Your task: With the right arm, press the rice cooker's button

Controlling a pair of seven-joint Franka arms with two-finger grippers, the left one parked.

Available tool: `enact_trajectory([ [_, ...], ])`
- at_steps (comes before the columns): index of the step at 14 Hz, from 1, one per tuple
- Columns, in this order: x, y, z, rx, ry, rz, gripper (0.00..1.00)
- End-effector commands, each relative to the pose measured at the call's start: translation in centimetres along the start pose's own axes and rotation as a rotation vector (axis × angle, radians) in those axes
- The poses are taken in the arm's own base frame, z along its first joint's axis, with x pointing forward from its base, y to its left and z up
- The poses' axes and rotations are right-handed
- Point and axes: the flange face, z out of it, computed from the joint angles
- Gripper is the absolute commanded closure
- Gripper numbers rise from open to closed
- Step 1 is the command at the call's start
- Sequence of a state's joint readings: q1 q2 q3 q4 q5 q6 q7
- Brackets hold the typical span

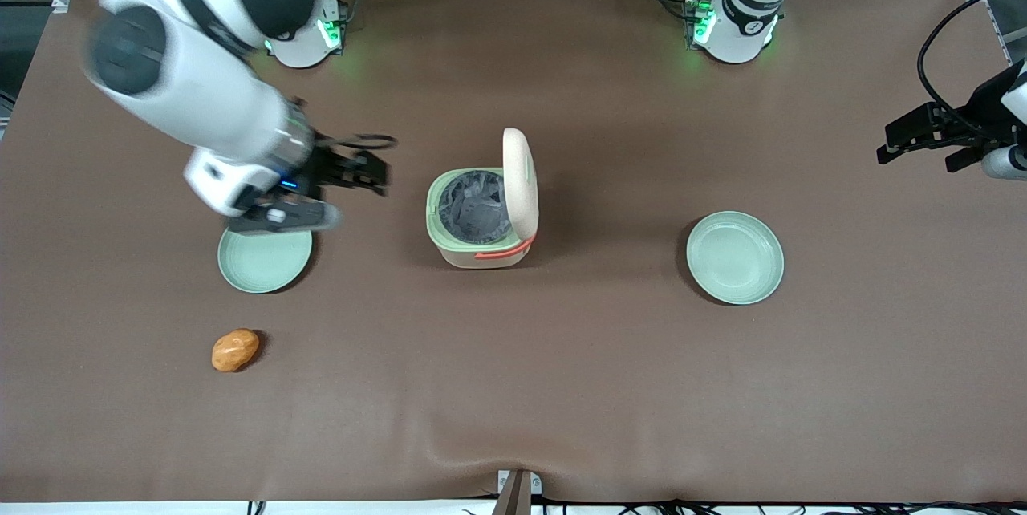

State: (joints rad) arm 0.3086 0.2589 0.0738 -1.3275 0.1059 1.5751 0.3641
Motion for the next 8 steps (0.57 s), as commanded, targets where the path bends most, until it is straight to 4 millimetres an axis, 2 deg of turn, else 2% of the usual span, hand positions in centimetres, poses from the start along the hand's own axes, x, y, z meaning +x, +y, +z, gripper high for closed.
enact_trajectory([
  [1,-2.5,4.0,-3.8,-0.076,-0.003,0.026,0.0],
  [3,-3.1,7.1,-5.2,-0.088,-0.029,0.058,0.0],
  [6,-2.7,12.3,-6.4,-0.091,-0.046,-0.074,0.0],
  [8,-2.5,16.2,-7.4,-0.094,-0.031,-0.007,0.0],
])
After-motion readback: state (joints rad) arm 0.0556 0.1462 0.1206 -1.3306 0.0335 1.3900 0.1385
